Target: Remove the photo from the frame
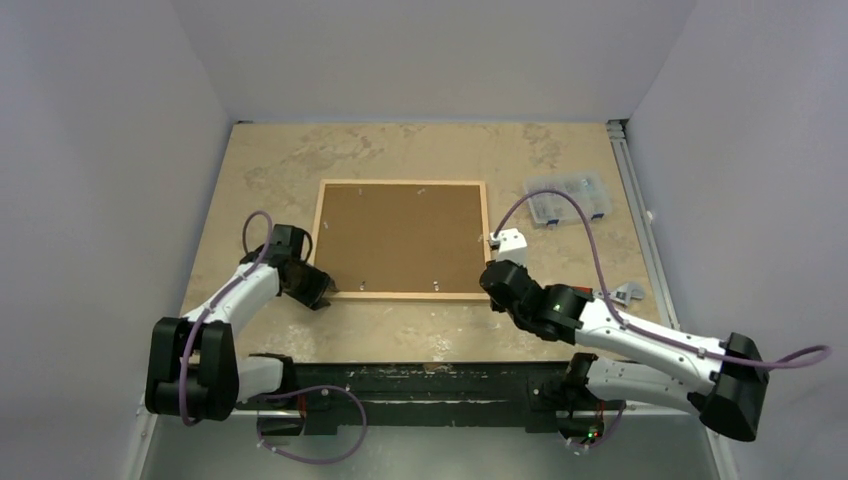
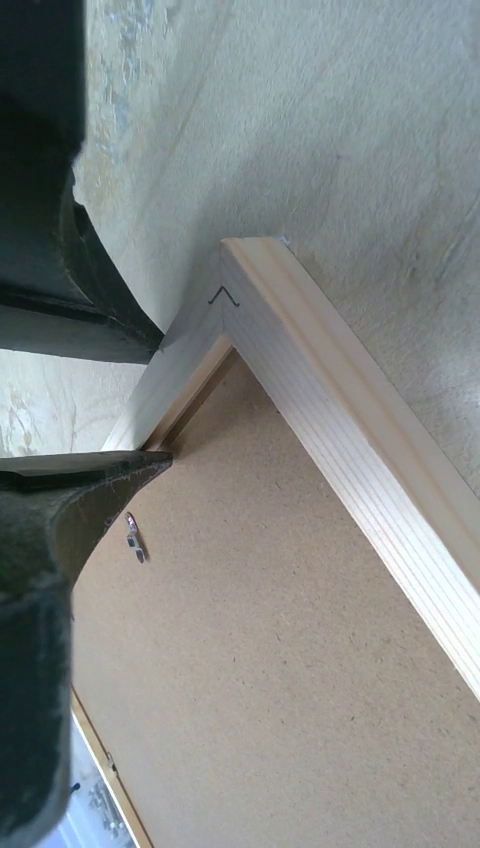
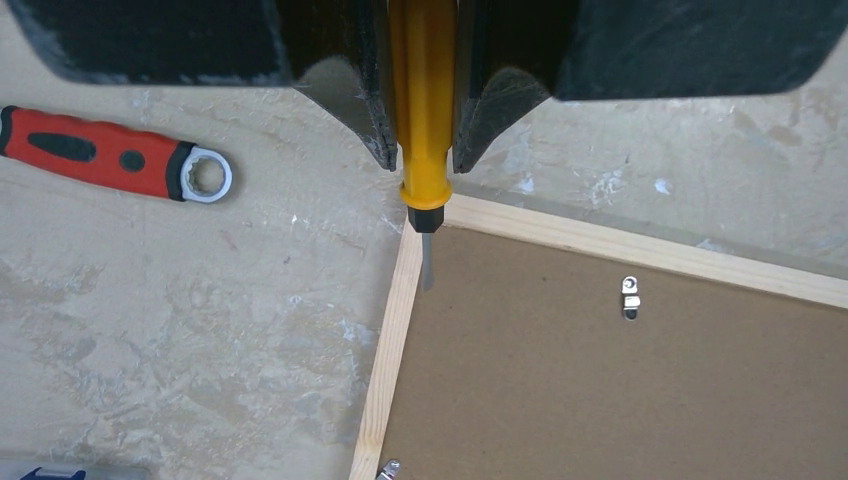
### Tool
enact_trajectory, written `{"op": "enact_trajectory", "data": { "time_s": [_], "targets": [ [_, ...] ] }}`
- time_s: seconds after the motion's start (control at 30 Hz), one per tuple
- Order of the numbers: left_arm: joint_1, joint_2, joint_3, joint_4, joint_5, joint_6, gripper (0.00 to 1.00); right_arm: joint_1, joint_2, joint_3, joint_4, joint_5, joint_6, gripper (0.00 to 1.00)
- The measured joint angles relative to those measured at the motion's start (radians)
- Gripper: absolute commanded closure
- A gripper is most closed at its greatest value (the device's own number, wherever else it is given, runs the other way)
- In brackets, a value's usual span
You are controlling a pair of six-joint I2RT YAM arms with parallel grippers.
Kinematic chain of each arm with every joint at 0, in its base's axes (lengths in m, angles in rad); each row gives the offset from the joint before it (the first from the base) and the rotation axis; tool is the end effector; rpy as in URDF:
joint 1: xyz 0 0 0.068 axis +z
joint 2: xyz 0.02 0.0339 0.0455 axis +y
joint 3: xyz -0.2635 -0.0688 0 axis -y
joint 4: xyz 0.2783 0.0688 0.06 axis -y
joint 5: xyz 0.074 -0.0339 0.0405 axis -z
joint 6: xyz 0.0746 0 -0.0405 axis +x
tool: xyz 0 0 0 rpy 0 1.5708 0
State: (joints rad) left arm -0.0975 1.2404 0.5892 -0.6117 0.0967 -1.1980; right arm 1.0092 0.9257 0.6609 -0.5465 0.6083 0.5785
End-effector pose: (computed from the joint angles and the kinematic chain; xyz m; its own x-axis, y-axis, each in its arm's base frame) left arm 0.2353 -0.0303 0.1005 -0.4628 -0.8861 -0.0247 -0.8374 0.4462 -0.3158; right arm 0.1633 0.1796 0.2111 -0.5886 -0.0929 -0.8031 -0.1950 0.9804 0.0295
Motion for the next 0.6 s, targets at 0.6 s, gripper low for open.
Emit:
{"op": "enact_trajectory", "data": {
  "time_s": [0.6],
  "targets": [
    [0.006, -0.076, 0.005, -0.1, -0.084, 0.147, 1.0, -0.185, 0.382, 0.161, 0.194, -0.056, -0.134, 1.0]
  ]
}}
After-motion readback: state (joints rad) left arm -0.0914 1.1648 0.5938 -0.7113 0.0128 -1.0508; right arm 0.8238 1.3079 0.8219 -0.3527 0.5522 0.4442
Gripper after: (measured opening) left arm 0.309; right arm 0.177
